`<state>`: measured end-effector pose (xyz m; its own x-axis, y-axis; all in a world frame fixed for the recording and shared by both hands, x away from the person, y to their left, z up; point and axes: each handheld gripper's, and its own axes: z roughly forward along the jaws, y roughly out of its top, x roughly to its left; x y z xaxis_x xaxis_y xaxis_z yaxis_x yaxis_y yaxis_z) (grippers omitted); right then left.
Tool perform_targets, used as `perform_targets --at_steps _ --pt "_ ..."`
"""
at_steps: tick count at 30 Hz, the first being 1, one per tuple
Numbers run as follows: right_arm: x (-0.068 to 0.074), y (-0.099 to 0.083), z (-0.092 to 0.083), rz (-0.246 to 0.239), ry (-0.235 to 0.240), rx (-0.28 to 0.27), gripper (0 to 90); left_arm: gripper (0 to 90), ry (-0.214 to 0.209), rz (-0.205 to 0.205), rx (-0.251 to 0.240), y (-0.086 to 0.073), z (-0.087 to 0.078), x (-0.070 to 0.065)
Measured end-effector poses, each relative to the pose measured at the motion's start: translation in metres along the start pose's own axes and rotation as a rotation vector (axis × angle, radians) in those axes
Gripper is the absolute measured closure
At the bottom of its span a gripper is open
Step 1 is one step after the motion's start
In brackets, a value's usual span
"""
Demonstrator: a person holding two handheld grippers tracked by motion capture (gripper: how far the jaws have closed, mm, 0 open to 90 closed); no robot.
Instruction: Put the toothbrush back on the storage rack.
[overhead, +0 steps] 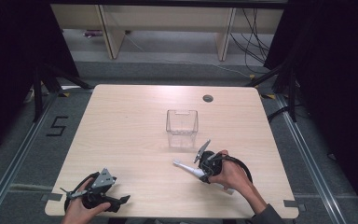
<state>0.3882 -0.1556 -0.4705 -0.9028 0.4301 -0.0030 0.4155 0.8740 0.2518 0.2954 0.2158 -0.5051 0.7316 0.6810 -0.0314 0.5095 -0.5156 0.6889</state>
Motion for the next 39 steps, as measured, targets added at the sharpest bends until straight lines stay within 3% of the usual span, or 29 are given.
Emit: perform_targets --at_steps 10,12,14,15,16,18,23,24,27,30,35,39 --pt "-0.003 0.006 0.006 -0.023 0.013 0.054 63.4 15.0 0.0 0.002 -0.001 0.0 0.0 0.0" --pt "-0.004 0.006 0.007 -0.036 -0.007 0.068 64.5 15.0 0.0 0.001 0.0 0.0 0.0 0.0" --pt "-0.002 0.007 0.007 -0.015 0.018 0.076 65.3 15.0 -0.001 -0.001 -0.001 0.0 0.0 0.0" --pt "-0.002 0.007 0.007 -0.014 0.004 0.079 65.4 15.0 -0.001 0.001 0.0 0.0 0.0 0.0" --pt "-0.005 0.008 0.008 -0.041 -0.005 0.104 65.5 15.1 -0.001 0.001 0.0 0.0 0.0 0.0" --pt "-0.002 0.01 0.008 -0.017 0.004 0.114 65.8 15.0 0.0 0.0 0.0 0.0 0.0 0.0" --pt "-0.005 0.016 0.01 -0.064 0.006 0.159 65.9 15.0 -0.001 0.0 -0.002 0.0 0.0 0.0" --pt "-0.003 0.017 0.009 -0.052 0.0 0.172 66.0 15.1 -0.001 0.0 -0.002 0.0 0.0 0.0" --pt "-0.004 0.019 0.01 -0.07 0.014 0.174 66.2 15.0 -0.001 0.001 -0.003 0.0 0.0 0.0" --pt "-0.001 0.022 0.01 -0.047 0.018 0.199 66.4 15.0 -0.001 0.002 -0.002 0.0 0.0 0.0" --pt "-0.004 0.023 0.011 -0.095 0.012 0.202 66.6 15.0 -0.003 0.006 -0.004 0.0 -0.001 0.0" --pt "-0.002 0.022 0.01 -0.069 0.0 0.203 66.6 15.0 0.0 0.004 0.001 0.0 0.0 0.0"
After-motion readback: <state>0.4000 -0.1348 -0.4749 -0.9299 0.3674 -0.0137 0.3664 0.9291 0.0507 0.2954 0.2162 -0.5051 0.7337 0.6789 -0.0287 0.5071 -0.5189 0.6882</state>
